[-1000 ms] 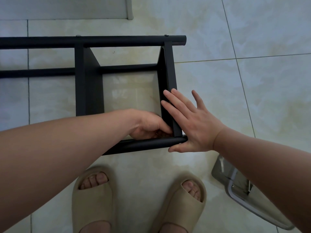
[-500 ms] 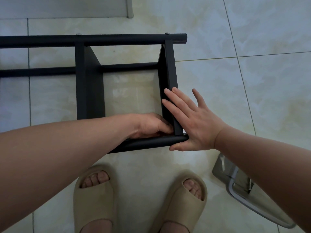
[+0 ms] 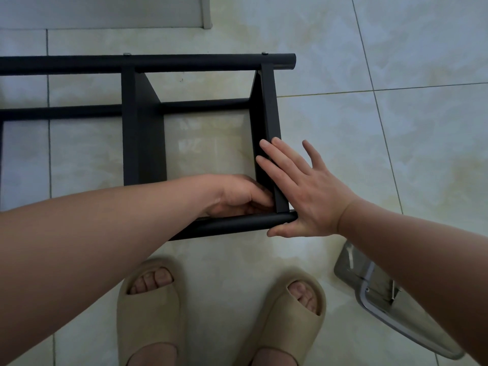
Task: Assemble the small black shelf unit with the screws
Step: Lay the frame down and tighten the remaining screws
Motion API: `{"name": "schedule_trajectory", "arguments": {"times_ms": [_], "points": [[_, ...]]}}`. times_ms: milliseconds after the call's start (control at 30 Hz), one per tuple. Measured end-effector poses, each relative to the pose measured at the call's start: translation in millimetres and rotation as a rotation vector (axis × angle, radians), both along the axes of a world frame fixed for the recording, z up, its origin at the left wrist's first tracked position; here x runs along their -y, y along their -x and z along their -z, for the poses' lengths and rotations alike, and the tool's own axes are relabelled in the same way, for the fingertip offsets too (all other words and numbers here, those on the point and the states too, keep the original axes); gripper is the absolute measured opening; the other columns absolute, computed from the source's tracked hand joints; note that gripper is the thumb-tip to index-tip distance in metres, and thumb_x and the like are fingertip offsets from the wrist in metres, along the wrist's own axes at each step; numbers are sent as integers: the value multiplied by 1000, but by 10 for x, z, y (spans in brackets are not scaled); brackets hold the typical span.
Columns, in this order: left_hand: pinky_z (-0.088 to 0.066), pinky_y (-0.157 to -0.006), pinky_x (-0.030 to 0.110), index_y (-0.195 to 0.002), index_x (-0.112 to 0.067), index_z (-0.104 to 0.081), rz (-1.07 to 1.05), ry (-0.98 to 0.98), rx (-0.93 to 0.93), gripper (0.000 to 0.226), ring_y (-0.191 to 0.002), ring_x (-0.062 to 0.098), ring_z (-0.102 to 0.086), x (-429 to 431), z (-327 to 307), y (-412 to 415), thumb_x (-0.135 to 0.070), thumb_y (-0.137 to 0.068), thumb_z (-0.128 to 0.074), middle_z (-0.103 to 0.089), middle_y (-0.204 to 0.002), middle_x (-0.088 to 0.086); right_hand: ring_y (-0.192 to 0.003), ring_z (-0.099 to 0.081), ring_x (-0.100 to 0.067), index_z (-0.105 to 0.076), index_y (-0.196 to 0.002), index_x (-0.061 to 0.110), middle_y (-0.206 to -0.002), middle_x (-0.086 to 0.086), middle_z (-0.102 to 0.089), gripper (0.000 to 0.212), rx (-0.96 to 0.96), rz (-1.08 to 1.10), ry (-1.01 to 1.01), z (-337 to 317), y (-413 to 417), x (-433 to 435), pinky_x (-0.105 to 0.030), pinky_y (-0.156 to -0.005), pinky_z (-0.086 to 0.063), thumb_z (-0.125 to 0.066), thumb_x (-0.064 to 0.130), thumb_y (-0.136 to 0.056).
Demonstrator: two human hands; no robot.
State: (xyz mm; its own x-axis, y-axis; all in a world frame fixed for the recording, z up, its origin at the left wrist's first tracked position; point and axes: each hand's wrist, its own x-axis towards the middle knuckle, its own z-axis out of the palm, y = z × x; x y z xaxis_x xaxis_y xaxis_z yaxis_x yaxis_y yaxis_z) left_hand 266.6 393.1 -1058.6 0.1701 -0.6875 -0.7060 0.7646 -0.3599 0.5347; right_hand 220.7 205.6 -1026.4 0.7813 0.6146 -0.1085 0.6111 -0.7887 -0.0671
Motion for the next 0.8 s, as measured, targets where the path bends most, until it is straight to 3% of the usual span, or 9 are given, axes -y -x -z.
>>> {"name": "schedule_trajectory", "arguments": {"times_ms": [233,467,800], "points": [[-57,-71,29,-102,3,-62,-93,23,55,23,-77,23,-68,27,22,25,17,-86,-52,-63,-87,16,-156,-11,-31,-28,-158,3,-168,-16,-15,118,-7,1,-10,4,-1,-2,-67,-117,-21,-43,88,-78],[-54,-61,22,-89,-2,-61,-116,49,127,25,-65,17,-66,18,48,78,20,-87,-48,-64,-74,10,-156,-10,-30,-26,-158,3,-168,-16,-14,118,-2,-2,-8,16,-6,2,-66,-118,-20,-41,89,-78],[-55,-67,27,-94,-2,-60,-124,45,120,24,-74,23,-65,25,46,75,19,-87,-49,-63,-81,13,-156,-11,-31,-29,-157,2,-168,-16,-15,118,-3,0,-16,5,-2,0,-66,-118,-21,-41,88,-79]]}}
